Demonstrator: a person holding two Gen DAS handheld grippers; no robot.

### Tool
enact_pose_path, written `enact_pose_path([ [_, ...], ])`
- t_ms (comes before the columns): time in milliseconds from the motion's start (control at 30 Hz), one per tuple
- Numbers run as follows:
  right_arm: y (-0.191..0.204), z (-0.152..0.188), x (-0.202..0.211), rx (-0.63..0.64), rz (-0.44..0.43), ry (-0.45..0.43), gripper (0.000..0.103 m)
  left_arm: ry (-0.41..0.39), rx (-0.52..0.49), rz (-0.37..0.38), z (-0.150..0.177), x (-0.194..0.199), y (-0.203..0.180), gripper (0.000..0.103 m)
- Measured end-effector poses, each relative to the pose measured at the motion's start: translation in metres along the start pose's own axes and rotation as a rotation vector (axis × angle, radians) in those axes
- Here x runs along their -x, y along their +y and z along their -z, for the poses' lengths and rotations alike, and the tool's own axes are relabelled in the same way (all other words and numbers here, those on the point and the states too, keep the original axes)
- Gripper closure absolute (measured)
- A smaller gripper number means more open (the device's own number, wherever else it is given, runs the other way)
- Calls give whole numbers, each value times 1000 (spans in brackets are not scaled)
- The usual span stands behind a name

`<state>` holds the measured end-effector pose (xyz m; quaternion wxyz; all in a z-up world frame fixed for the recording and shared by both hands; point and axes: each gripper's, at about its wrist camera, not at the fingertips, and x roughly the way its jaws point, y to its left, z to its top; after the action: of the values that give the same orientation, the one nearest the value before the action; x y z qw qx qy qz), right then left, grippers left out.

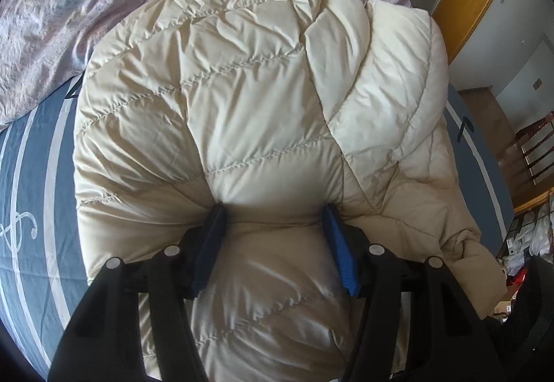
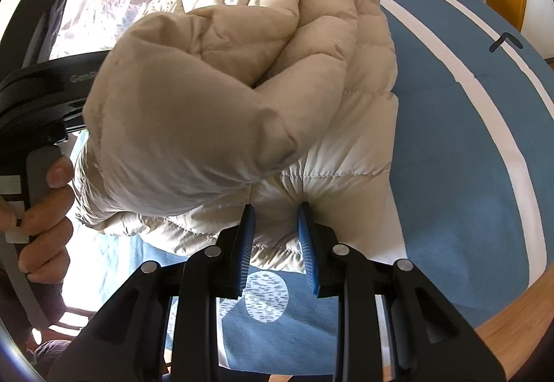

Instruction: Fold large clothes

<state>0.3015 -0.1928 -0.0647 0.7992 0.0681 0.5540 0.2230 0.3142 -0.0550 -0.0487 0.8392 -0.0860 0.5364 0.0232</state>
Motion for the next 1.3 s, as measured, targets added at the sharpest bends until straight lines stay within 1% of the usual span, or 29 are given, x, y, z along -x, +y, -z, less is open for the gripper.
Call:
enact_pose_path([
  [400,-2,2,2,-3,1,1,76,13,6,3,6,-15,0,43],
  [600,0,0,2,-2,10,3,76,21,9,3,3,-18,-1,43],
  [767,1,1,3,-3,17,2,76,48,56,28,-3,-20,8,44],
  [867,1,3,3,-3,23,1,76,54,56,26,-7,-20,10,43],
  [1033,8,4,8,17,46,0,75,10,13,-2,-8,-6,9,43],
  [1200,17,6,21,65,58,-8,75,-70,-37,-31,-8,20,18,41],
  [1300,23,8,32,88,42,-12,75,-99,-25,-34,-12,32,30,41],
])
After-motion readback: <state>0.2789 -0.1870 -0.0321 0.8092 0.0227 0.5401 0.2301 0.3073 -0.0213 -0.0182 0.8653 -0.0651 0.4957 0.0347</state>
